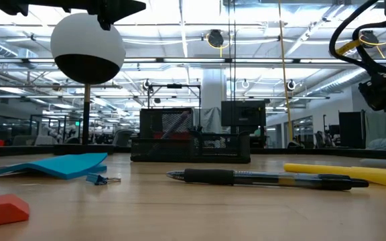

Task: Pick and place office supplies into organizer
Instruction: Put the blue marker pen into the black desk organizer

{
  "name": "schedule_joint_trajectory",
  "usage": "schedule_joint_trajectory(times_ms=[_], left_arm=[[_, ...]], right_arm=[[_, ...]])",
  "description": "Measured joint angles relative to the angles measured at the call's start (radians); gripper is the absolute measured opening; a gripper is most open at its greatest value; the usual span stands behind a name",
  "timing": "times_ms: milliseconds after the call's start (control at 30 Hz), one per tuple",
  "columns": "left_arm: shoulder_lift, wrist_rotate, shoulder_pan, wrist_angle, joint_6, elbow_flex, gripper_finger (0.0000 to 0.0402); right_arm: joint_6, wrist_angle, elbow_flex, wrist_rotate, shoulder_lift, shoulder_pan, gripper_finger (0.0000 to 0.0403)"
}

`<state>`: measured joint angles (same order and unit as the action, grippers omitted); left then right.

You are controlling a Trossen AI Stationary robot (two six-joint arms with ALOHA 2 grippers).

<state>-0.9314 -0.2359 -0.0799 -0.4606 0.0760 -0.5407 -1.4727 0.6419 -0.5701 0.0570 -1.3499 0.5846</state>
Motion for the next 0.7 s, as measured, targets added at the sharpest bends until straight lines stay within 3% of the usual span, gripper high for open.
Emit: schedule_joint_trajectory(times_ms=[700], left_arm=[[0.0, 0.0, 0.0, -0.001, -0.002, 0.0, 0.0234]], right_arm=[[0.072, -0.017, 0.0, -0.002, 0.02, -0.001, 0.003]])
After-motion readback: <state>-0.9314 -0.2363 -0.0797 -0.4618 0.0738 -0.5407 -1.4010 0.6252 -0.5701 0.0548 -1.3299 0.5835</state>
